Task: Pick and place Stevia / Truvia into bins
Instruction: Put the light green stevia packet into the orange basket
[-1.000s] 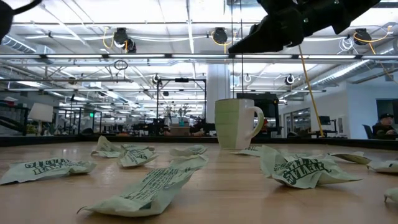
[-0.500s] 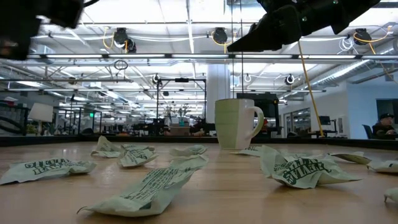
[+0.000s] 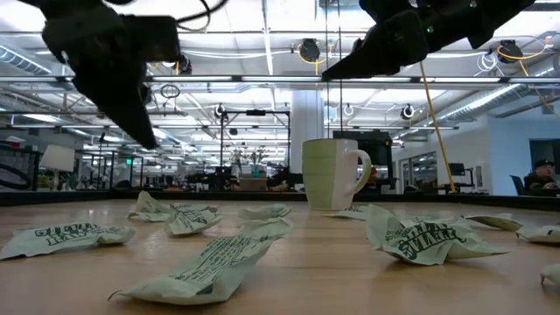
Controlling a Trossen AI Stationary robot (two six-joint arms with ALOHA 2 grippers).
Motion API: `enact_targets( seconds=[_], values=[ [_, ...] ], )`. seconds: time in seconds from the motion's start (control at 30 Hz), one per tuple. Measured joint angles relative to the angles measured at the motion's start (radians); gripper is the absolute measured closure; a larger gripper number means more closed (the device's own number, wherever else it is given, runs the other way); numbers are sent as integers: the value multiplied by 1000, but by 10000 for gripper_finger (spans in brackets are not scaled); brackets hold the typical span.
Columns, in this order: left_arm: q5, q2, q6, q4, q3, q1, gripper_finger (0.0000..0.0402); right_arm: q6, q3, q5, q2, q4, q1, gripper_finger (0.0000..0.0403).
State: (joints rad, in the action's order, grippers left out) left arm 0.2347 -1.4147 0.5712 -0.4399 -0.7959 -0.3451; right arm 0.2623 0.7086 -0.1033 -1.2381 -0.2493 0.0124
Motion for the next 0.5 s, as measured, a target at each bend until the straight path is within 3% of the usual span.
enact_targets(
  seconds=[0.3, 0.5],
  values=[
    [-43, -160, -103, 29, 0, 10, 242, -16, 0, 0, 0, 5, 0, 284],
    [-24, -223, -135, 28, -1, 14, 268, -12, 0, 0, 0, 7, 0, 284]
  ],
)
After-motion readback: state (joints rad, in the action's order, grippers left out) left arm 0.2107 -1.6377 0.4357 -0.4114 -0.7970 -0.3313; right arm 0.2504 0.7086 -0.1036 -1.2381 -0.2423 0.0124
